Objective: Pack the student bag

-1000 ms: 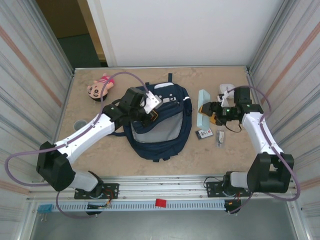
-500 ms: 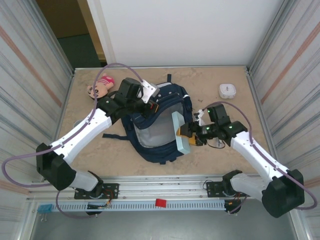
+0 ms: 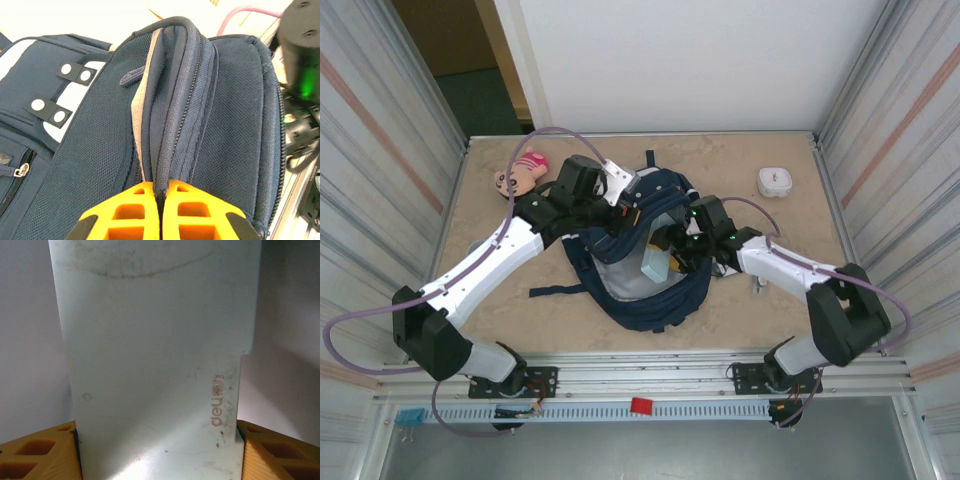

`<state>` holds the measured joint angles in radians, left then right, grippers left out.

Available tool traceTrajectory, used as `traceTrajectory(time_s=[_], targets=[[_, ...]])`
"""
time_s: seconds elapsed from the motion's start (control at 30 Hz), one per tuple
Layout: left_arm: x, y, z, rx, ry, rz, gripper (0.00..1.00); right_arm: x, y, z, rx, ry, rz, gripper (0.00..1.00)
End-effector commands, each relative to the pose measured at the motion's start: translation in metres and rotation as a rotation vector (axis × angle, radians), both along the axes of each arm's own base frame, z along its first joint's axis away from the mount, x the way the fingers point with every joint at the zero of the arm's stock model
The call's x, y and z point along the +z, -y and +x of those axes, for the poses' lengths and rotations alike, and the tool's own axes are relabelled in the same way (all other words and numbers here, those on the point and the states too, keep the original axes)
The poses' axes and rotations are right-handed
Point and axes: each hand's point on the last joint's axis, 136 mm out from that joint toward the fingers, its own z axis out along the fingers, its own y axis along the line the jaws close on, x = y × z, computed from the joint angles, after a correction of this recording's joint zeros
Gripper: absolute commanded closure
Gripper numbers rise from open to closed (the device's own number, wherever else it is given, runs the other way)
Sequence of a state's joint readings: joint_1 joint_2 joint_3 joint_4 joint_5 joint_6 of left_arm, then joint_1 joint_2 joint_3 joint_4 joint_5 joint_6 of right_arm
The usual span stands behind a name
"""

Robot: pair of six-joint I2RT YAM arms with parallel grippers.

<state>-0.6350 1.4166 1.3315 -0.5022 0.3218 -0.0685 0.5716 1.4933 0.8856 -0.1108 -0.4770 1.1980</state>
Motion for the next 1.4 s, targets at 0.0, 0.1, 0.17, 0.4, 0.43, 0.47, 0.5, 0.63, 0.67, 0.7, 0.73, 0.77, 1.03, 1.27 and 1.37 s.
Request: traceTrajectory(time_s=[0.0, 0.1, 0.17, 0.4, 0.43, 0.47, 0.5, 0.63, 0.67, 0.7, 0.73, 0.77, 1.03, 1.27, 1.37], targets=[[0.071, 0.010, 0.000, -0.026, 0.168, -0.174, 1.00, 0.017, -0.013, 0.051, -0.149, 0.110, 0.008, 0.51], [0.072, 0.011, 0.001, -0.028, 0.172, -0.178, 1.00, 0.009, -0.020, 0.071, -0.181, 0.120, -0.011, 0.44], [0.071, 0.010, 0.001, -0.026, 0.173, -0.175, 1.00, 0.006, -0.024, 0.077, -0.194, 0.115, 0.008, 0.33], [0.061, 0.002, 0.007, -0.002, 0.173, -0.150, 1.00, -0.007, -0.004, 0.041, -0.216, 0.088, 0.001, 0.20], [0.061, 0.000, 0.008, 0.002, 0.176, -0.152, 1.00, -0.009, -0.002, 0.037, -0.221, 0.085, 0.004, 0.20], [0.061, -0.002, 0.010, 0.007, 0.179, -0.154, 1.00, -0.010, 0.000, 0.032, -0.223, 0.078, 0.005, 0.19], [0.061, -0.003, 0.010, 0.011, 0.181, -0.155, 1.00, -0.012, 0.001, 0.027, -0.221, 0.074, 0.001, 0.20], [0.063, -0.008, 0.013, 0.019, 0.189, -0.157, 1.00, -0.021, 0.004, 0.011, -0.228, 0.077, -0.033, 0.36], [0.064, -0.008, 0.013, 0.018, 0.193, -0.160, 1.00, -0.022, 0.001, 0.011, -0.228, 0.083, -0.023, 0.40], [0.064, -0.007, 0.013, 0.016, 0.193, -0.163, 1.00, -0.023, -0.002, 0.012, -0.228, 0.088, -0.014, 0.41], [0.064, -0.006, 0.013, 0.011, 0.191, -0.165, 1.00, -0.022, -0.007, 0.014, -0.223, 0.097, -0.004, 0.42], [0.065, -0.005, 0.013, 0.006, 0.189, -0.171, 1.00, -0.023, -0.011, 0.015, -0.216, 0.102, 0.000, 0.43], [0.066, 0.000, 0.013, -0.011, 0.181, -0.189, 1.00, -0.040, -0.039, 0.023, -0.204, 0.101, 0.003, 0.55], [0.071, 0.003, 0.013, -0.026, 0.187, -0.203, 1.00, -0.039, -0.073, 0.042, -0.171, 0.146, 0.062, 0.68], [0.075, 0.005, 0.012, -0.034, 0.192, -0.213, 1.00, -0.033, -0.091, 0.053, -0.159, 0.176, 0.094, 0.72]])
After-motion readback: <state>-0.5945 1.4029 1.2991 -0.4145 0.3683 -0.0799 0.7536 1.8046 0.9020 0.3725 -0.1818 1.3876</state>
